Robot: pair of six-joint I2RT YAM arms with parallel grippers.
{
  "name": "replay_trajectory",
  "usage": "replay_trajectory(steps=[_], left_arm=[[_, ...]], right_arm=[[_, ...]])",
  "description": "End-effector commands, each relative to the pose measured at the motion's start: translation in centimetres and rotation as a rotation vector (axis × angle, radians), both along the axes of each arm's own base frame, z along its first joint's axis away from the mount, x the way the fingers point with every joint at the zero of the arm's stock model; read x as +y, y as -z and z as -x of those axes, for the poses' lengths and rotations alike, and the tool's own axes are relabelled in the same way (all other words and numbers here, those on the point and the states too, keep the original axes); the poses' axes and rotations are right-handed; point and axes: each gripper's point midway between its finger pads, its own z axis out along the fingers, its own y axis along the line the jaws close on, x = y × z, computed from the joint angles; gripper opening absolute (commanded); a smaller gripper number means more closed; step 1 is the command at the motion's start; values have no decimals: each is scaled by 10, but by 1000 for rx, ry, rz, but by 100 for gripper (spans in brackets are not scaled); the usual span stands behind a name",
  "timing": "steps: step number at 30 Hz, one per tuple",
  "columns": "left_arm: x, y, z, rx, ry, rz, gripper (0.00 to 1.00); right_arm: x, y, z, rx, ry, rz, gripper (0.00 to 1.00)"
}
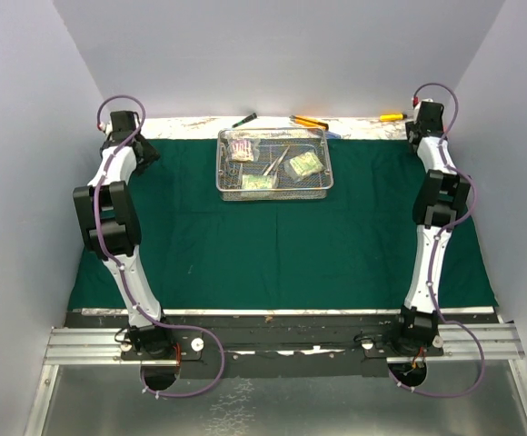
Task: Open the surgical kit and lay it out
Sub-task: Smooth out the surgical kit at the center of the board, then pick up the container from the surgical kit.
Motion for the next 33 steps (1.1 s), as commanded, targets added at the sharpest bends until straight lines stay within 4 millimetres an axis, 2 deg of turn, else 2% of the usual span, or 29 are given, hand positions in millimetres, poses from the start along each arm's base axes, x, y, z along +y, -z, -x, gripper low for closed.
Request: replay_trajectory(steps=[1,5,8,11,13,17,19,22,25,28,31,33], left_arm=[[3,-41,-8,-44,64,-76,53],[9,-79,-5,-84,69,-167,59],[13,-108,3,-115,75,-227,67],[21,-135,19,-132,55,-297,76],[26,-151,32,-138,43,-341,79],[30,-172,69,-117,27,-396,80],[32,-172,90,-95,14,-418,80],[30,-163,119,-63,19,-432,77],[17,-153,134,-68,72,-398,75],[-13,-145,130,-128,212,-298,75],[-65,-134,116,-220,405,-87,75],[-90,-128,104,-262,448,18,74]], right_arm=[[-8,-39,2,-65,47,-16,65],[21,-97,9,-124,-9,-132,69],[54,-139,23,-177,-44,-257,72],[92,-167,40,-223,-67,-429,74],[121,-179,51,-254,-74,-588,74],[185,-178,77,-235,-95,-895,73],[214,-180,92,-233,-123,-959,72],[248,-169,111,-191,-127,-983,72],[275,-158,130,-120,-148,-1013,70],[300,-144,145,-60,-158,-1003,71],[321,-129,156,-11,-155,-965,73],[330,-118,158,15,-143,-915,73]])
